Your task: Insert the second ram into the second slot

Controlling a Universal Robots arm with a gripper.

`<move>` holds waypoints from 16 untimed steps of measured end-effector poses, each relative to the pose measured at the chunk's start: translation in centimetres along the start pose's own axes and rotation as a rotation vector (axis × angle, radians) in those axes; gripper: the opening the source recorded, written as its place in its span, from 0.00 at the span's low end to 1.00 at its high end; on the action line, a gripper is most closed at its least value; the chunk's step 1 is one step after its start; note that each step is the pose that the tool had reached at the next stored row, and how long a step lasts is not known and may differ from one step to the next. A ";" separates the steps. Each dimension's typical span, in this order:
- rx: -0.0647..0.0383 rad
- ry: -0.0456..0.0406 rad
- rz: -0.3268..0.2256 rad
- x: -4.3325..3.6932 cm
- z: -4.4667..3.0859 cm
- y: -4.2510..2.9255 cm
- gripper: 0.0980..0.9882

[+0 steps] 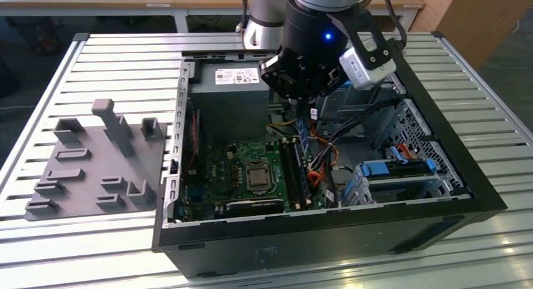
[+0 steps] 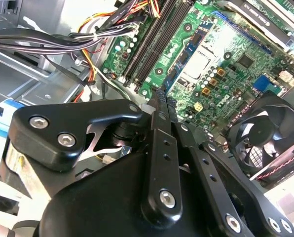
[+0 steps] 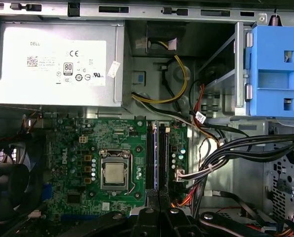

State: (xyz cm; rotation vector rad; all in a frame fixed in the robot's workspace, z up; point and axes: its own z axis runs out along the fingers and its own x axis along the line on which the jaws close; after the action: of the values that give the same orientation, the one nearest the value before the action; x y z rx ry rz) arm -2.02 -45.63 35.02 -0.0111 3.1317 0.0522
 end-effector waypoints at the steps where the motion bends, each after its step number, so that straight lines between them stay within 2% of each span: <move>1: 0.000 0.0000 0.000 0.00 0.04 0.00 0.02; 16: 0.000 -0.0001 0.000 0.00 0.50 -0.02 0.02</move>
State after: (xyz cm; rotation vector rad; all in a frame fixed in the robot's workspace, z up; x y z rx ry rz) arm -2.02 -45.63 34.52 -0.0111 3.1317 0.0524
